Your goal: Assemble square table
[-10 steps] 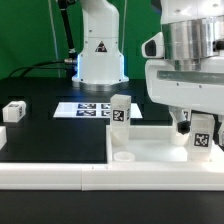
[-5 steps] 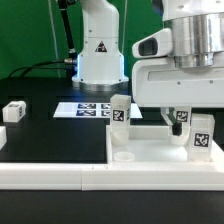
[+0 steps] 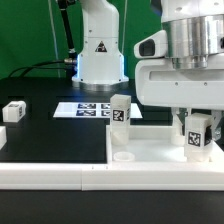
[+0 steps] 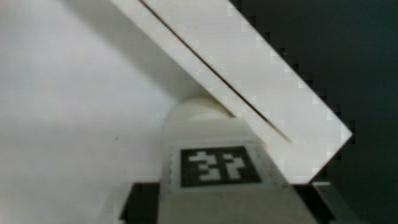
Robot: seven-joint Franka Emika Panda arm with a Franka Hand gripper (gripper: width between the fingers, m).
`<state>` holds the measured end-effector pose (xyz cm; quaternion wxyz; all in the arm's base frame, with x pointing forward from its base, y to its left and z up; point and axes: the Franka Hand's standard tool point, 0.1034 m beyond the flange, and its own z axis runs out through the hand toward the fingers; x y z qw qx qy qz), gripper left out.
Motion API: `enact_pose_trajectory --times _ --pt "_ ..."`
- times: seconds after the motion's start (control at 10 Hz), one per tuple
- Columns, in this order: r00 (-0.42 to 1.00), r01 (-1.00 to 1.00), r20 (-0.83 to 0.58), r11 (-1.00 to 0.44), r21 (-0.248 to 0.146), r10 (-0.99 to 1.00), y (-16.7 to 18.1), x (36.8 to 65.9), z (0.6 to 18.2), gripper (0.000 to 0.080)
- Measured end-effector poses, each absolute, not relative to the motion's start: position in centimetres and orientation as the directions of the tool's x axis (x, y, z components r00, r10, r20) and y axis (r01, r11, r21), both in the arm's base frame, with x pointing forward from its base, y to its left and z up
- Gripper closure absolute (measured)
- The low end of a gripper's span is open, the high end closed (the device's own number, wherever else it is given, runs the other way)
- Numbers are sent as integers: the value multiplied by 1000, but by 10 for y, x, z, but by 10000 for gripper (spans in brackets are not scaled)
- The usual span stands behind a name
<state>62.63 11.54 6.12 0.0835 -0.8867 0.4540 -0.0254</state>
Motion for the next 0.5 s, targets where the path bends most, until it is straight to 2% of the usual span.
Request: enact_pose_trajectory --times 0.2,0.5 --pt "476 -871 -54 -462 -165 -878 116 626 61 509" --pt "85 -993 -142 -72 -92 -986 115 629 62 509"
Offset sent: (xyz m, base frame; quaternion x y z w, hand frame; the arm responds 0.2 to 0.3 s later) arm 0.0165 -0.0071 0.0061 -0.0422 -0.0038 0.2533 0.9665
